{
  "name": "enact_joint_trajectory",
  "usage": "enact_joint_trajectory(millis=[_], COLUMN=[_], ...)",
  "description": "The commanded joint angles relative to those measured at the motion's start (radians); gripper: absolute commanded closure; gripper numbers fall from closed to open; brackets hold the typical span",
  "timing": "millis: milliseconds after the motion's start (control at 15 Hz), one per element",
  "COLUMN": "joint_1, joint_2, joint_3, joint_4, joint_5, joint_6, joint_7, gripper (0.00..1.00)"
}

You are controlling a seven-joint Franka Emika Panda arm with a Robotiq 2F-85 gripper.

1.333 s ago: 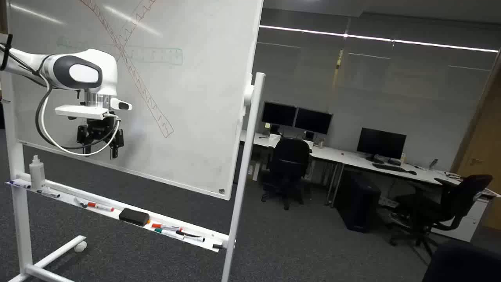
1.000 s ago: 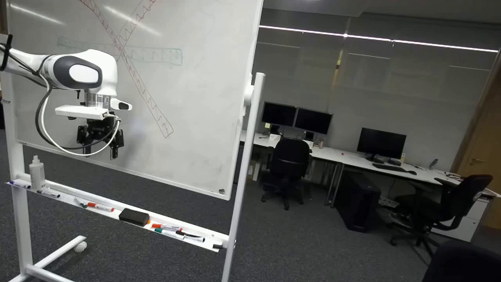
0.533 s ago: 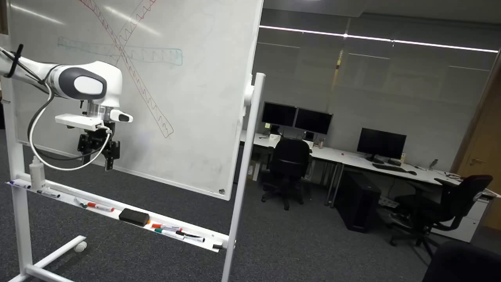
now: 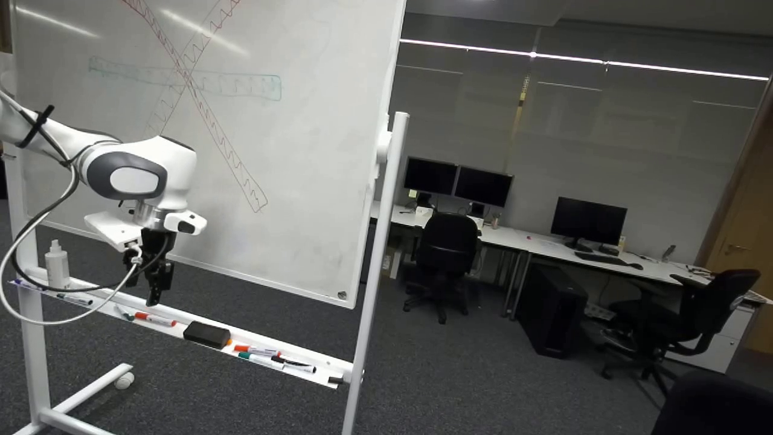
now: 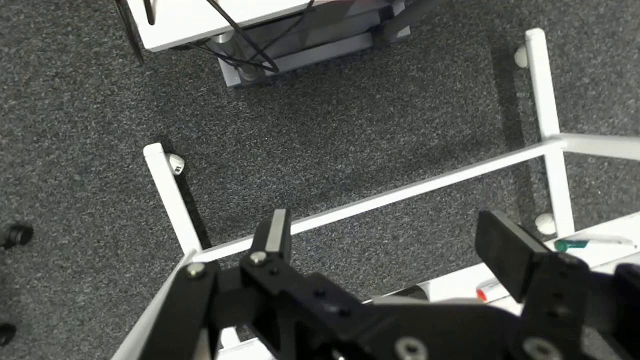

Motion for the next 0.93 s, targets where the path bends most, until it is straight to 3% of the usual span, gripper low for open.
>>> enact_joint_trajectory(millis=[0, 267, 467, 733, 800, 867], joint_1=[-0.042, -0.035, -0.009, 0.039, 0.003, 0.005], joint_2=[-0.038, -0.024, -0.007, 0.021, 0.008, 0.009], joint_3=[0.016, 0.026, 0.007, -0.047, -0.004, -0.007], joint_4=[-0.145, -0.288, -0.34, -0.328, -0.327, -0.327], joint_5=[0.026, 0.053, 0.153, 0.321, 0.264, 0.271], joint_6=[0.192, 0.474, 0.62, 0.672, 0.636, 0.636], joint_7=[0.098, 0.142, 0.127, 0.047, 0.091, 0.086], gripper=[0.0, 0.0, 0.0, 0.0, 0.0, 0.0])
